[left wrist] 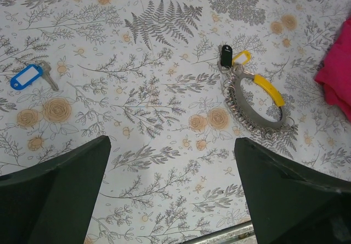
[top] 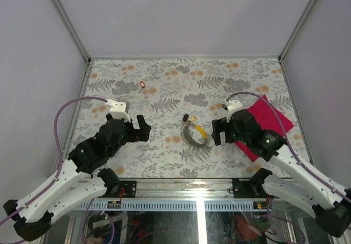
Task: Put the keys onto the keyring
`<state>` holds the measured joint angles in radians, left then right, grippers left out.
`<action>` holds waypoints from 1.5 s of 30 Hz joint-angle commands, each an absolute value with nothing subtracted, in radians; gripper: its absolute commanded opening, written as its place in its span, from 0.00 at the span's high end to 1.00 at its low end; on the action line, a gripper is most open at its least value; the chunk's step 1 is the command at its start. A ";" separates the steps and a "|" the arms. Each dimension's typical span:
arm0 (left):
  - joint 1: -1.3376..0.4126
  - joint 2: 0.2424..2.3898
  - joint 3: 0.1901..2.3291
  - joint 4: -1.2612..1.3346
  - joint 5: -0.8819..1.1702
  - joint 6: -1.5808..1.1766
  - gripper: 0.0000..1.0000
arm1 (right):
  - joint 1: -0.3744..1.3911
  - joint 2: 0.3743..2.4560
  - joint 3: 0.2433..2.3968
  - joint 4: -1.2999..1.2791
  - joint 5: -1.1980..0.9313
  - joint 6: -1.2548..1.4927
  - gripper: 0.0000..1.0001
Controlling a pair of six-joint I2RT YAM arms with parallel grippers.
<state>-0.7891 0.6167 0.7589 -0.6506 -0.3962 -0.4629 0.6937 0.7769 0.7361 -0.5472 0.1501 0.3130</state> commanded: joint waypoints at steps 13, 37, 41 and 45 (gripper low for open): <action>-0.783 0.635 0.789 -0.609 -0.378 -0.462 0.00 | 0.692 1.239 0.890 -0.469 -0.024 0.274 0.17; -0.783 0.644 0.789 -0.607 -0.373 -0.460 0.00 | 0.693 1.485 0.857 -0.377 -0.199 0.285 0.25; -0.782 0.640 0.788 -0.608 -0.369 -0.460 0.00 | 0.692 1.502 0.849 -0.373 -0.199 0.285 0.20; -0.781 0.641 0.787 -0.606 -0.368 -0.459 0.00 | 0.693 1.523 0.848 -0.363 -0.223 0.279 0.16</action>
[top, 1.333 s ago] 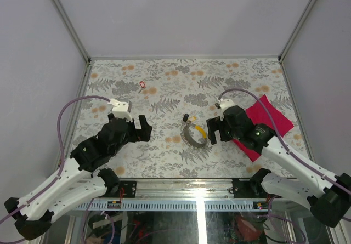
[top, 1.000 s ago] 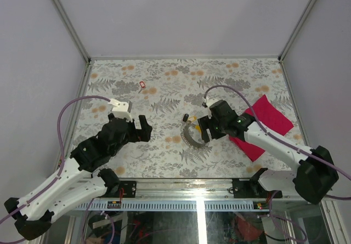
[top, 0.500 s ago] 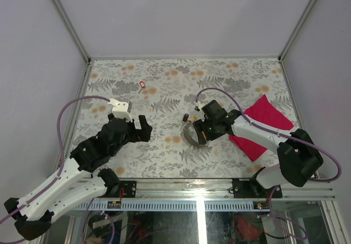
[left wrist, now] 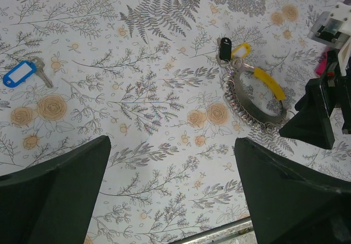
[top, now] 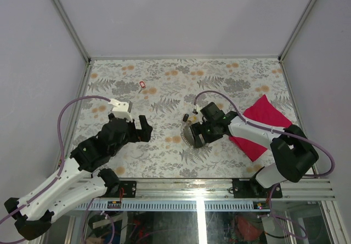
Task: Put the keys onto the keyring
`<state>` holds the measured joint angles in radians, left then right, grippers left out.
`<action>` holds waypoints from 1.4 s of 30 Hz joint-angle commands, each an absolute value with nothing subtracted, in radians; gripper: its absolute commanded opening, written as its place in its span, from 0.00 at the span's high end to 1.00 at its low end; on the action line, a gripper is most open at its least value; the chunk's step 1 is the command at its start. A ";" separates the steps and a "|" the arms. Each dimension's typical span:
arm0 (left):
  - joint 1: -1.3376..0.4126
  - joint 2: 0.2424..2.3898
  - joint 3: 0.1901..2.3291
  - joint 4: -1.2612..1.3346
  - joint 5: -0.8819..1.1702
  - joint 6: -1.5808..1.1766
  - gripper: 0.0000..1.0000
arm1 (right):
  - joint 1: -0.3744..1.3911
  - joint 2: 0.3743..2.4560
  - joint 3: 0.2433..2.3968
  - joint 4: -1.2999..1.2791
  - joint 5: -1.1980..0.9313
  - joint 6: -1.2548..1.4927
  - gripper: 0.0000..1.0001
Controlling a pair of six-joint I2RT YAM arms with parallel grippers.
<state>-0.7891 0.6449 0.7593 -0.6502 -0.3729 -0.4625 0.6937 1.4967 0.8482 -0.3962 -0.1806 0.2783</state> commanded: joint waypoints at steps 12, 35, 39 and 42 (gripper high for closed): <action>-0.784 0.643 0.788 -0.606 -0.365 -0.459 0.00 | 0.703 1.576 0.855 -0.346 -0.287 0.280 0.15; -0.782 0.641 0.787 -0.604 -0.359 -0.459 0.00 | 1.031 1.736 1.051 -0.259 -0.341 0.453 0.15; -0.782 0.641 0.787 -0.604 -0.361 -0.459 0.00 | 1.066 1.780 1.108 -0.214 -0.396 0.444 0.14; -0.783 0.642 0.787 -0.604 -0.362 -0.459 0.00 | 1.071 1.782 1.138 -0.251 -0.342 0.419 0.14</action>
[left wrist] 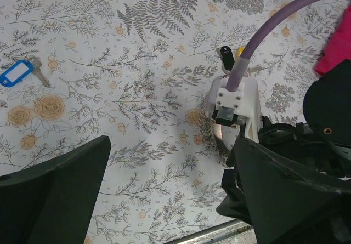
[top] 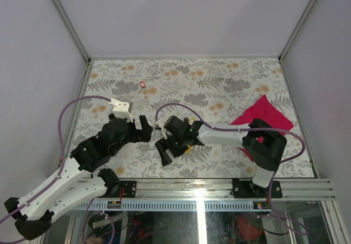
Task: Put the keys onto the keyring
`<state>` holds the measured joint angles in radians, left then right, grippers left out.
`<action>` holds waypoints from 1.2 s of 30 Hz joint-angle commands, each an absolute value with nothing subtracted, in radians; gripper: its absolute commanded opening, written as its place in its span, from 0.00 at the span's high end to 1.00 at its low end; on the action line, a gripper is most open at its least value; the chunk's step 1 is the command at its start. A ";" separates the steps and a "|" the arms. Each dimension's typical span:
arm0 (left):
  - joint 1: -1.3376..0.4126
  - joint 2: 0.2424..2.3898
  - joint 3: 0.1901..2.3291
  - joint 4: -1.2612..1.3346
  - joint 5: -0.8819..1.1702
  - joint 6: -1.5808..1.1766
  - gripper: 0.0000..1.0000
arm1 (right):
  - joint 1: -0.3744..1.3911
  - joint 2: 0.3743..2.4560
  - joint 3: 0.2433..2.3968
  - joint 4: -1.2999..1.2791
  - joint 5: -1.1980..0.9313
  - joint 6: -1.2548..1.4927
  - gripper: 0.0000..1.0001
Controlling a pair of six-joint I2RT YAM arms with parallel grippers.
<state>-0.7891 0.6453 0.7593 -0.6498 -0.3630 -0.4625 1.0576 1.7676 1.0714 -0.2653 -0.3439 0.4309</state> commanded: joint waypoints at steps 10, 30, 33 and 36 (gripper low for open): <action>-0.783 0.645 0.787 -0.604 -0.359 -0.459 0.00 | 1.072 1.634 1.079 -0.368 -0.099 0.352 0.21; -0.783 0.647 0.788 -0.603 -0.356 -0.457 0.00 | 1.224 1.783 1.157 -0.388 0.185 0.494 0.48; -0.782 0.647 0.788 -0.603 -0.355 -0.457 0.00 | 1.234 1.815 1.181 -0.403 0.216 0.504 0.49; -0.783 0.645 0.788 -0.603 -0.356 -0.458 0.00 | 1.238 1.836 1.193 -0.406 0.239 0.509 0.49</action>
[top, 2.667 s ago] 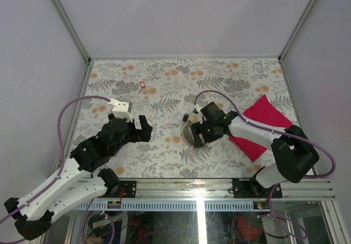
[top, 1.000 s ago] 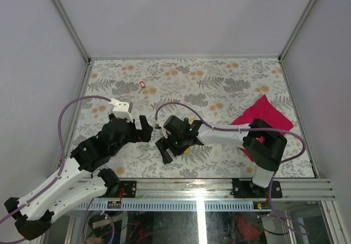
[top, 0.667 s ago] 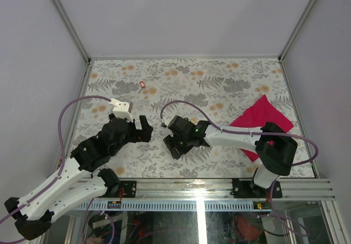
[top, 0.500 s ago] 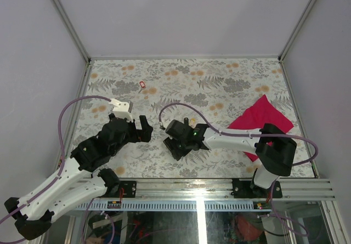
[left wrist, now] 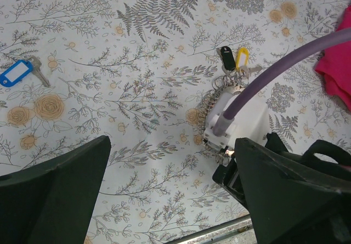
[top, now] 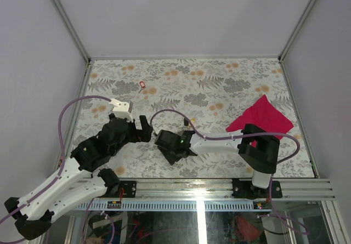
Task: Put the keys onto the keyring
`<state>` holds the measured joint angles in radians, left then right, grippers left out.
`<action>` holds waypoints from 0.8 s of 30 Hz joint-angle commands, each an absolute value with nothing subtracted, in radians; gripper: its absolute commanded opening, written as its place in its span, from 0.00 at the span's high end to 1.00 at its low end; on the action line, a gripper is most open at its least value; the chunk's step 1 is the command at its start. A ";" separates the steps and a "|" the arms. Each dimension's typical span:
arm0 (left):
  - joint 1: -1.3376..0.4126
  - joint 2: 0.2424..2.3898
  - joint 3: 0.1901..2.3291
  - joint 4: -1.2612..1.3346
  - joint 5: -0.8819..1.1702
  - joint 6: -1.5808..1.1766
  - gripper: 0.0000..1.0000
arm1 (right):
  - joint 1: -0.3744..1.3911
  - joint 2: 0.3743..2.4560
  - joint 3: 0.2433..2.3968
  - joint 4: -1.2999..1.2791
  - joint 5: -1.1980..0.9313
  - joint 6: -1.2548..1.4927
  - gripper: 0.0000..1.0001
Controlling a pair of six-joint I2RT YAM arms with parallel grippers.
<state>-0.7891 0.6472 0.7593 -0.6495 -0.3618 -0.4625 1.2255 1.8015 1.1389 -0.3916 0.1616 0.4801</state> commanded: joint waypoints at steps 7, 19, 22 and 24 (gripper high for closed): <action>-0.783 0.646 0.787 -0.603 -0.357 -0.457 0.00 | 1.239 1.870 1.216 -0.426 0.269 0.510 0.54; -0.783 0.646 0.788 -0.602 -0.354 -0.457 0.00 | 1.244 1.896 1.222 -0.423 0.253 0.506 0.64; -0.784 0.647 0.788 -0.603 -0.354 -0.457 0.00 | 1.244 1.893 1.220 -0.426 0.254 0.508 0.67; -0.782 0.647 0.788 -0.603 -0.354 -0.457 0.00 | 1.244 1.890 1.216 -0.426 0.254 0.509 0.69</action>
<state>-0.7891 0.6472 0.7593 -0.6495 -0.3614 -0.4625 1.2316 1.8683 1.1938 -0.4171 0.2279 0.4946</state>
